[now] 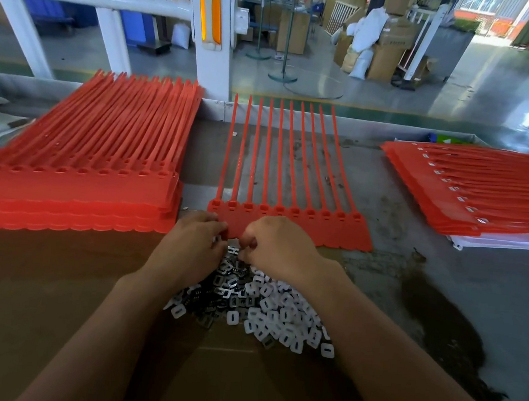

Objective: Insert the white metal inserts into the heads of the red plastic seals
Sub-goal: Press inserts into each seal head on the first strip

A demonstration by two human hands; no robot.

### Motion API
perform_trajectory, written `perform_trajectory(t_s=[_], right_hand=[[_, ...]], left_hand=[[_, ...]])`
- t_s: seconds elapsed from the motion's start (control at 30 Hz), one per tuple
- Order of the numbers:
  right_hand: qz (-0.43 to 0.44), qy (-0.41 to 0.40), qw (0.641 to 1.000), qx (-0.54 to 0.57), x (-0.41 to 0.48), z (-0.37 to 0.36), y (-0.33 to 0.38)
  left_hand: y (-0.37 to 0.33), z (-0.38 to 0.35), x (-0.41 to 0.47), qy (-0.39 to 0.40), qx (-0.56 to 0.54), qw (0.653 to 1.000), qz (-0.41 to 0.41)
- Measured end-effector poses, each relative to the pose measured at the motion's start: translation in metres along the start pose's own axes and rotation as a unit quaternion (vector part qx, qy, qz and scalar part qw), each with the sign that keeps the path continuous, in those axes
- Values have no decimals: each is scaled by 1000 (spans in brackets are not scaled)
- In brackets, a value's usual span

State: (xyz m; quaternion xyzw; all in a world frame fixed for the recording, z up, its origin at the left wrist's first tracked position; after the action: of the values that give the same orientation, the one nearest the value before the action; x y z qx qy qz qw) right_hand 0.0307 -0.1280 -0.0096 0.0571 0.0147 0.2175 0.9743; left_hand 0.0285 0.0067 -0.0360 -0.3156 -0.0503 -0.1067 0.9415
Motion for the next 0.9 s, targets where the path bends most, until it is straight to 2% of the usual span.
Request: perform_trajectory(t_s=[0.27,0.4,0.63,0.9], right_hand=[[-21,-33,999,29,2,-5,4],[-44,-54,987,144,1,-4,0],[-104,-18,941,323,1,-1,-13],[-132,-31,934,330,29,10,-18]], left_hand=[[1,-2,-1,-4,10,1000,-1],[1,-1,-1,-1,10,1000,-4],[-4,-4,-4,-3,33,999,-9],[-5,-7,-4,16,64,998,-14]])
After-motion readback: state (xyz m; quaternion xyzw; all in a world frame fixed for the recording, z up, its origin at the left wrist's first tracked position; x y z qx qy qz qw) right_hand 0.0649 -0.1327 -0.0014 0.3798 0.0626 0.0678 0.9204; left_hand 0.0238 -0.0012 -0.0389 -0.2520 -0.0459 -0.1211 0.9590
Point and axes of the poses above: each hand's wrist, its own x-axis towards the middle knuckle, its own z-axis out of the back of the hand, y = z × x, the point moved 2 cm from there along x, towards the middle knuckle, and after that the axes turned 13 degrees about -x, right-handed, at the moved point
